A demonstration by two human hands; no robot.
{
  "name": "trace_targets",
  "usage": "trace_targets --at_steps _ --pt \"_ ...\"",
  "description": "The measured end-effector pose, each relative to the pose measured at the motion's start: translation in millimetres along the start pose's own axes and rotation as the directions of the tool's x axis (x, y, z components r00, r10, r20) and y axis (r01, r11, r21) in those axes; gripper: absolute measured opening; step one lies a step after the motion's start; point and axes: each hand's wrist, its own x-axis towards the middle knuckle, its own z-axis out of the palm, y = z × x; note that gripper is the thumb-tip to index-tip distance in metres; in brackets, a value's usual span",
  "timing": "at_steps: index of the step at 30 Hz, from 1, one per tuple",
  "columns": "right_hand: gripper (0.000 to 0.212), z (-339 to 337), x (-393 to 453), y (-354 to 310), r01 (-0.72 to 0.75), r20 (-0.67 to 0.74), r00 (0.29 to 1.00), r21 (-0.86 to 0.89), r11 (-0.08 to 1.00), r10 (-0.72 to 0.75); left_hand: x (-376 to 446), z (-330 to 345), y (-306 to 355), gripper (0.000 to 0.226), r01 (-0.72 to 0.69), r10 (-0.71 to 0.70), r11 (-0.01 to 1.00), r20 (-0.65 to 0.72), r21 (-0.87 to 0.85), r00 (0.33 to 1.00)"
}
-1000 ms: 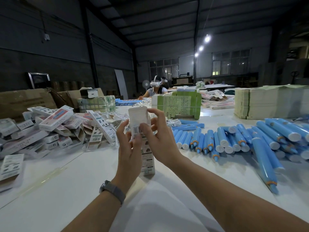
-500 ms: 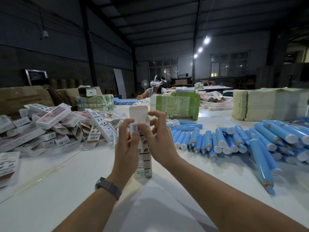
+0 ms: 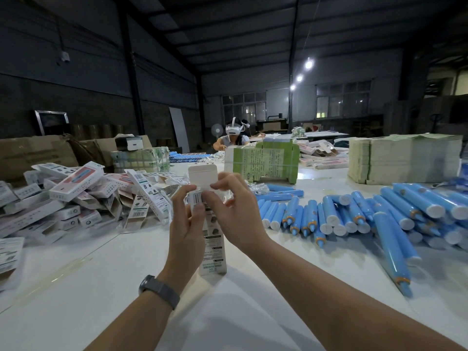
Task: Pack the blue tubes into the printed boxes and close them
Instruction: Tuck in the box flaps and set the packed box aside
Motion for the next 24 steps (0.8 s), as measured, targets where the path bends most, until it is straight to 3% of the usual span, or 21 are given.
trace_targets --at_steps 11,19,24 --pt "0.034 0.5 0.9 -10.3 0.073 -0.008 0.997 -0.007 0.997 -0.073 -0.9 2.1 -4.1 0.029 -0.024 0.025 1.000 0.029 -0.018 0.999" --pt "0.011 -2.9 2.3 -12.0 0.090 0.040 0.996 -0.108 0.990 -0.086 5.1 1.4 -14.4 0.046 -0.037 0.037 0.999 0.029 0.004 0.999" --pt "0.013 -2.5 1.1 -15.2 0.043 0.064 0.997 -0.043 0.998 -0.040 6.5 1.3 -14.5 0.064 -0.016 0.019 0.999 0.050 -0.044 0.999"
